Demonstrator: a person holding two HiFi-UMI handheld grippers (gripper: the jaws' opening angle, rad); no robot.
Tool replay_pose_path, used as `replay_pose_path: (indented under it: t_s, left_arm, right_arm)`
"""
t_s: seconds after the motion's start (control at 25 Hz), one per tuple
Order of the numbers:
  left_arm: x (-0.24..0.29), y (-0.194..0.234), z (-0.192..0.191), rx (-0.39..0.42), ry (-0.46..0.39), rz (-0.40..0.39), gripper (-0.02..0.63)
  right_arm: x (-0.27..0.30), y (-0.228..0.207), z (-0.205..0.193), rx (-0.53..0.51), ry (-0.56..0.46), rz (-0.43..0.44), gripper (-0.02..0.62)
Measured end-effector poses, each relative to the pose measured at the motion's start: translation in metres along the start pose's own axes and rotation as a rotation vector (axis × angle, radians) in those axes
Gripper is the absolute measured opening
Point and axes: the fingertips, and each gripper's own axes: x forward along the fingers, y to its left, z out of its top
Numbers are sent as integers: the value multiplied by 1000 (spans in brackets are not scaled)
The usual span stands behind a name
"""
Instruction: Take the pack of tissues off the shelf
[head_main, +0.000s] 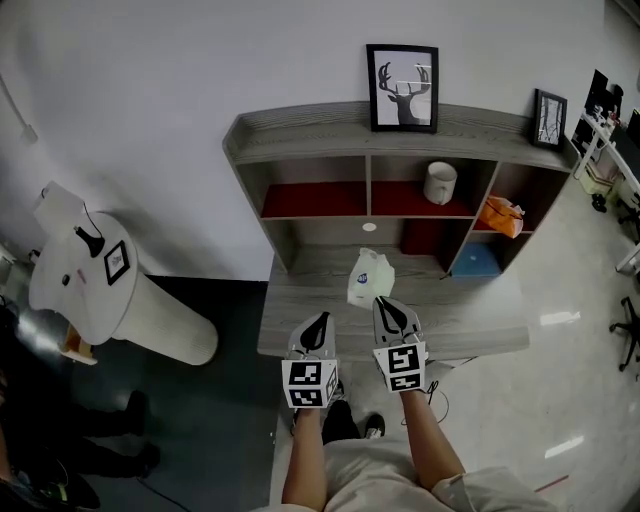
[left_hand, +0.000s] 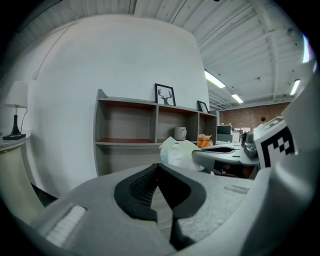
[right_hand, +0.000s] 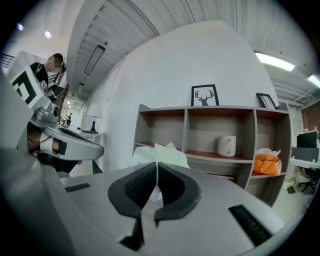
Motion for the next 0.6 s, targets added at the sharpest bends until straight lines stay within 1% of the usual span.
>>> replay_pose_path:
  t_s: [0.24, 0.6]
  left_arm:
    - [-13, -14, -14, -6, 2, -9, 8]
    - [-23, -21, -12, -8, -29, 4, 8]
  right_arm:
    - [-19, 3, -10, 7, -2, 0, 17]
    - [-35, 8, -7, -8, -16, 19, 17]
